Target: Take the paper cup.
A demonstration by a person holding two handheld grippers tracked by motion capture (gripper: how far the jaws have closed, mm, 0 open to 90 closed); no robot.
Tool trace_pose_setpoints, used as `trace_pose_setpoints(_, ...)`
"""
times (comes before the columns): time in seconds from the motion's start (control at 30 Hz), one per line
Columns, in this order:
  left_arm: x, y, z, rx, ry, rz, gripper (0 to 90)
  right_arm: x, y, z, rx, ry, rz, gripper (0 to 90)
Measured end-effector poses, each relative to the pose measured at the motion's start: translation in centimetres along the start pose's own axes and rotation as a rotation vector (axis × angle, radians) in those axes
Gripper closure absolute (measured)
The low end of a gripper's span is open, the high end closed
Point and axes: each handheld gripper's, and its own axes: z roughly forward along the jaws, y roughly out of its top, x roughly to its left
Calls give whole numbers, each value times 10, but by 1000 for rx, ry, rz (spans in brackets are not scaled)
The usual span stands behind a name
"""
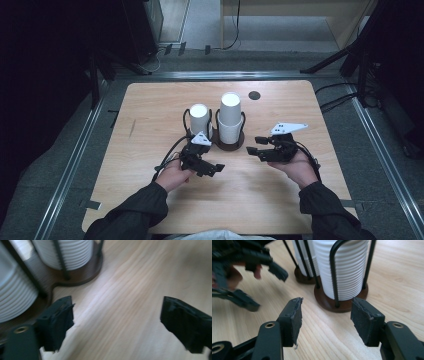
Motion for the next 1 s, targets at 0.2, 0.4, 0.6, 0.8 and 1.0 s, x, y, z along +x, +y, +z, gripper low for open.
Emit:
trace_pose_setpoints(0.2, 2, 3, 0, 23, -84, -20, 120, 4, 5, 8, 100, 25, -2, 399)
trace_pose_setpoints(0.4, 2, 2, -6, 10, -76, 18, 278, 3, 8, 12, 108, 71, 32, 401)
trace_pose_setpoints(0.6, 1, 2, -7, 17, -94, 32, 332, 0, 10, 10, 124, 58, 46, 421)
trace_pose_setpoints(0.8, 2, 3, -8, 5, -80, 27, 351, 6, 4, 6, 98, 26, -43, 478)
trace_pose_setpoints(1.0, -1, 5, -8, 3, -80, 35, 383, 7, 5, 6, 109, 57, -44, 469)
